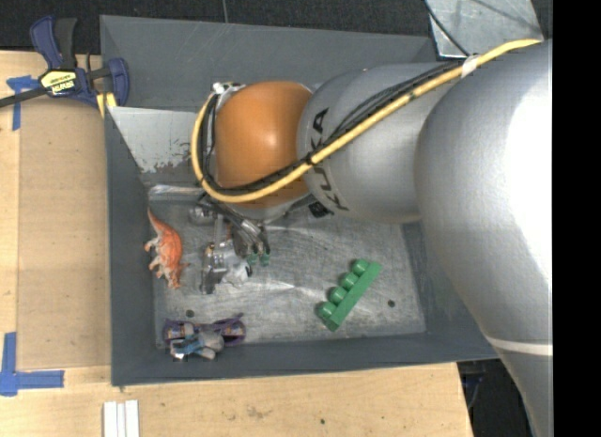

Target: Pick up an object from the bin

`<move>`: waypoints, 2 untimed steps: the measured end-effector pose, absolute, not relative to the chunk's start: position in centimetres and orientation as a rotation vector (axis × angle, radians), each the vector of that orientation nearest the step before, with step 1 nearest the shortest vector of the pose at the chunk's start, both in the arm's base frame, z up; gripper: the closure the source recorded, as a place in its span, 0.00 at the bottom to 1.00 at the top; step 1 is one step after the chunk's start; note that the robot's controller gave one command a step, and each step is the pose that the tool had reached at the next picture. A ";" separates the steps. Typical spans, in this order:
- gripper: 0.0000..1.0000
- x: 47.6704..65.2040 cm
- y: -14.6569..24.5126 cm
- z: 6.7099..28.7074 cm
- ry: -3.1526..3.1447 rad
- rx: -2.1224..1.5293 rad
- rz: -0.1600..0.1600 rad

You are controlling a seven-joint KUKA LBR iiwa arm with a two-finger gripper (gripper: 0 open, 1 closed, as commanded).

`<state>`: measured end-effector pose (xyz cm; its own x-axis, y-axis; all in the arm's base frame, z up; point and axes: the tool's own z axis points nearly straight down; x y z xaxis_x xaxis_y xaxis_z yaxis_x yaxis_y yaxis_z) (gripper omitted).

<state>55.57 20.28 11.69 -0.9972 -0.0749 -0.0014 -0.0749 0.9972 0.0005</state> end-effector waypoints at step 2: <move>0.00 53.7 19.8 8.8 3.134 -0.219 0.001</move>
Offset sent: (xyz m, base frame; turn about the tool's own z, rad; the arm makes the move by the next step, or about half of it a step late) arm -0.0359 -0.0045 -0.0469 0.4461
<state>53.67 19.79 8.81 -0.9903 -0.1389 0.0002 -0.1389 0.9903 0.0007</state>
